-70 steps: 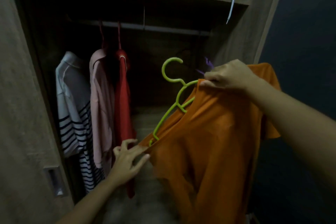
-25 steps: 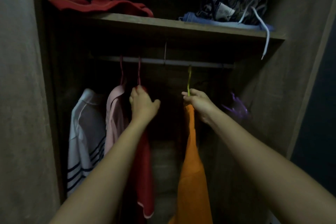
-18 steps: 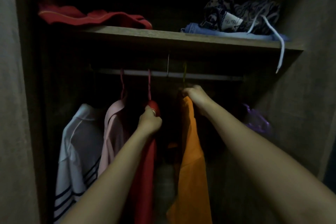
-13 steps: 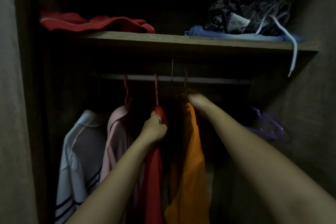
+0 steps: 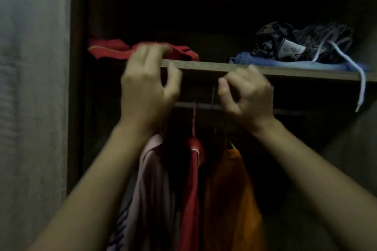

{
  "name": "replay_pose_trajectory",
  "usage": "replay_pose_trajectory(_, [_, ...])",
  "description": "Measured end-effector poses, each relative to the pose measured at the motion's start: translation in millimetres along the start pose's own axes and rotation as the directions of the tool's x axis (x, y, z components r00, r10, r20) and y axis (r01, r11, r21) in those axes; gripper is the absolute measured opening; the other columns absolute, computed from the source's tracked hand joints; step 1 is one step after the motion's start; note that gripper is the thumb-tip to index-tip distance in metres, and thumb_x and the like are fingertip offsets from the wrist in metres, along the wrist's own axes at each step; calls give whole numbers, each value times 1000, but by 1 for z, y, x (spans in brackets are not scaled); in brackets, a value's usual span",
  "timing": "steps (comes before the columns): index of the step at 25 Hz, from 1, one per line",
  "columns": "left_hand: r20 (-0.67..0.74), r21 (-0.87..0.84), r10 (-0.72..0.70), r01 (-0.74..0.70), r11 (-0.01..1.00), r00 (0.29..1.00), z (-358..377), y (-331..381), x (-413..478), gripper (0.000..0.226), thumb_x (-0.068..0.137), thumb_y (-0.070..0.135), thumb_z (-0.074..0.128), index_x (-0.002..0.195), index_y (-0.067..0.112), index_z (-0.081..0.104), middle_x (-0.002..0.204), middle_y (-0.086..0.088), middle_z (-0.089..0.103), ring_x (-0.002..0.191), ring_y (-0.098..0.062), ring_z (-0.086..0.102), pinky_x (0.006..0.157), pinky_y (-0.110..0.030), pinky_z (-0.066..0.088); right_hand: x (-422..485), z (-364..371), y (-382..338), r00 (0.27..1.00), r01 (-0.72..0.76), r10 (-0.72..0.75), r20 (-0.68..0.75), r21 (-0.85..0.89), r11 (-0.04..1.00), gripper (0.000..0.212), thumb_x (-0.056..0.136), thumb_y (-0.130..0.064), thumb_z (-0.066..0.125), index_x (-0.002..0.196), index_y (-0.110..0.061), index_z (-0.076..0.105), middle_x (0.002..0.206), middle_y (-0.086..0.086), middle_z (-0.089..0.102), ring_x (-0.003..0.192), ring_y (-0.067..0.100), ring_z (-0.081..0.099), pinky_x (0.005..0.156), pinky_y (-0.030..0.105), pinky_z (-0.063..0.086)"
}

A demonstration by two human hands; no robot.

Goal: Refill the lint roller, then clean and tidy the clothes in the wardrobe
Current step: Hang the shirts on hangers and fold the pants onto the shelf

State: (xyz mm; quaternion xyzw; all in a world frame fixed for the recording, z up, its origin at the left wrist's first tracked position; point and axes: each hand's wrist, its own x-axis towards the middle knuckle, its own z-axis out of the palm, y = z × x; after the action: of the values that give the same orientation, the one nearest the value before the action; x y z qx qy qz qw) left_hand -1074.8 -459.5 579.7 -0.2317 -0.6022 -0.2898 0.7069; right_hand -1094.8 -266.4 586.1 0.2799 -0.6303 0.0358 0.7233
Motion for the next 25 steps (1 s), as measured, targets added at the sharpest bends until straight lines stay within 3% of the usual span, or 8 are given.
replay_pose_trajectory(2, [236,106,-71,47,993,969,-14,-19,49,55,81,19,54,135,11,45,141,-13,42,131,-25,40,107,-25,28,40,4,-6,998,55,-56,9,34,998,25,89,-27,46,86,-8,60,77,8,58,73,23,50,67,29,34])
replay_pose_trajectory(4, [563,266,-251,115,957,787,-17,-46,82,82,78,15,59,149,22,20,157,-9,14,144,-24,17,116,-32,18,75,22,-9,956,-91,67,284,73,993,34,85,-32,51,114,-14,55,104,5,58,95,20,53,80,28,39])
replay_pose_trajectory(6, [726,398,-358,66,915,587,-13,-60,90,89,77,13,60,150,23,9,157,-14,14,143,-29,19,117,-35,20,99,39,-9,696,-312,158,700,97,945,55,84,-37,55,135,-27,39,121,1,49,111,19,49,85,26,42])
replay_pose_trajectory(8, [764,449,-346,-64,891,545,-12,-68,85,72,81,16,58,146,21,27,143,-18,43,129,-34,43,106,-40,37,108,46,-10,471,-424,144,870,80,902,48,88,-41,54,134,-33,42,113,-6,50,105,15,50,74,22,41])
replay_pose_trajectory(11, [699,373,-204,-106,922,686,-31,-67,80,39,87,16,58,125,26,54,117,-9,61,108,-30,58,85,-42,47,106,33,-16,639,-380,192,745,89,921,16,94,-34,46,105,-34,57,84,-10,56,79,11,56,63,25,43])
replay_pose_trajectory(15, [513,60,-30,-1,998,858,-77,-36,93,27,87,19,62,113,29,63,105,-3,68,97,-21,64,86,-45,52,111,-18,-37,844,-454,285,453,322,831,18,92,-9,39,88,-23,48,76,-7,50,62,-3,46,55,10,35])
replay_pose_trajectory(20, [509,-337,122,67,939,852,-143,40,108,26,88,26,61,112,34,57,99,14,63,95,-1,62,76,-18,53,137,-96,-78,923,-385,309,230,578,720,18,94,-19,41,83,-30,50,76,-11,51,70,-1,48,66,20,41])
replay_pose_trajectory(25, [526,-418,130,122,900,840,-173,73,113,24,82,33,63,104,24,65,97,-2,70,91,-12,68,80,-36,58,149,-168,-94,900,-415,242,364,540,732,15,93,-26,40,88,-29,54,82,-9,53,76,1,51,70,18,44])
